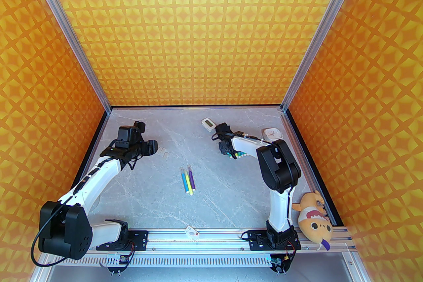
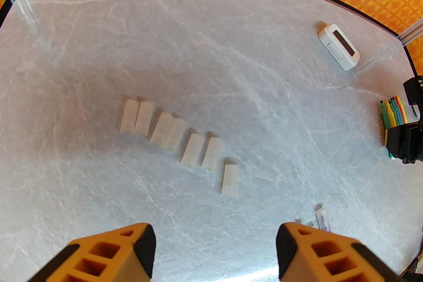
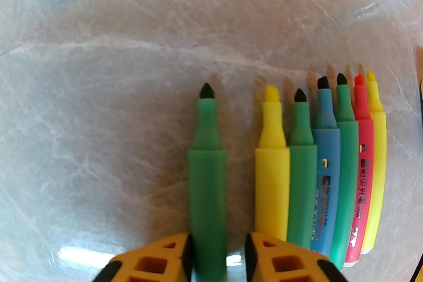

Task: Open the pen caps

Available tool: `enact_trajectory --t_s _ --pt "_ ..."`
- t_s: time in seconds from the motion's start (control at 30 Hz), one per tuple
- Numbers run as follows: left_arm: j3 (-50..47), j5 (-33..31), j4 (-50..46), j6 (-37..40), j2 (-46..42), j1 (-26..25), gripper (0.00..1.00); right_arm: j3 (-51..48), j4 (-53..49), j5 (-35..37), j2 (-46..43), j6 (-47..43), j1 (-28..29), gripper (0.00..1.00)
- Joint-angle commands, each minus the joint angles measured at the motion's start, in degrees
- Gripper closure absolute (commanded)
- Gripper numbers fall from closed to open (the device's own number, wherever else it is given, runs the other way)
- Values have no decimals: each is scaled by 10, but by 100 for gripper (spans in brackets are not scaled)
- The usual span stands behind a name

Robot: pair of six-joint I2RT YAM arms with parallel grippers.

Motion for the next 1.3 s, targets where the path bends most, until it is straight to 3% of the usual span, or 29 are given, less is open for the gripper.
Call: enact_trajectory --t_s 0.0,0.27,0.63,0.83,0.97,1.27 --pt "-8 9 31 -12 9 6 36 3 -31 -25 -51 -6 1 62" --pt "-16 9 59 -10 23 10 35 -15 -65 -120 -128 -21 52 60" --pt "-20 10 70 4 31 11 35 -68 -60 -242 -174 70 162 60" --pt "-27 13 73 17 24 11 34 -73 -54 -264 -160 108 212 60" --pt "-40 13 85 25 14 11 29 -61 -54 -272 -132 119 238 60" --pt "-45 13 88 38 10 11 28 -30 -64 -271 -81 135 265 62"
